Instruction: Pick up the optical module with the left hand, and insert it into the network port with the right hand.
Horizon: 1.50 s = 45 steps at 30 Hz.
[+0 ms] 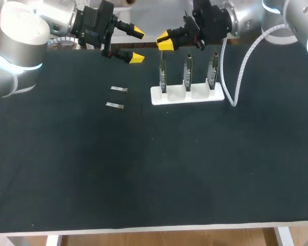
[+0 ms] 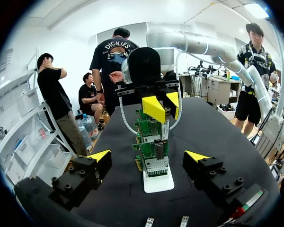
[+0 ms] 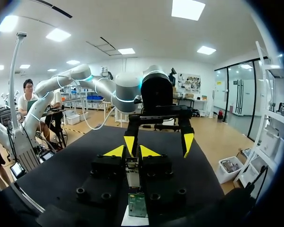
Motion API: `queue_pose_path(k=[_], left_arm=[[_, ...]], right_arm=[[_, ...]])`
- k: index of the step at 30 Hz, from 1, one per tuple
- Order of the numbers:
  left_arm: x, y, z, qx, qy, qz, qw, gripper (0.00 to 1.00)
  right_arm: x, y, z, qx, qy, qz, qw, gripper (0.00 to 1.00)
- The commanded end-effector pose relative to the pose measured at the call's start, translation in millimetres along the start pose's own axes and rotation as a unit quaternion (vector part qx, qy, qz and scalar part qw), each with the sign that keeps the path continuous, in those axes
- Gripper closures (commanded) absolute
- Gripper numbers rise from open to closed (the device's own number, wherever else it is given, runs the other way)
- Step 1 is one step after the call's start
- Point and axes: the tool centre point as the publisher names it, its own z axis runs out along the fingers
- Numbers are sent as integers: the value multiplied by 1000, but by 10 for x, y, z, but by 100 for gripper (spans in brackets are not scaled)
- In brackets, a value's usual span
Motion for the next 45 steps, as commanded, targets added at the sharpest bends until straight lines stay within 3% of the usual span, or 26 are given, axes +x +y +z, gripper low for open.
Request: queue_pose_path(k=[1, 31, 45], left_arm=[[1, 13, 3, 1, 1, 1, 1000, 0], [1, 13, 3, 1, 1, 1, 1000, 0], [1, 13, 3, 1, 1, 1, 1000, 0]], right_arm=[[17, -96, -25, -17, -1, 1, 1000, 100], [72, -202, -12, -7, 1, 6, 1000, 100], [-28, -188, -43, -5, -7, -7, 1000, 100]])
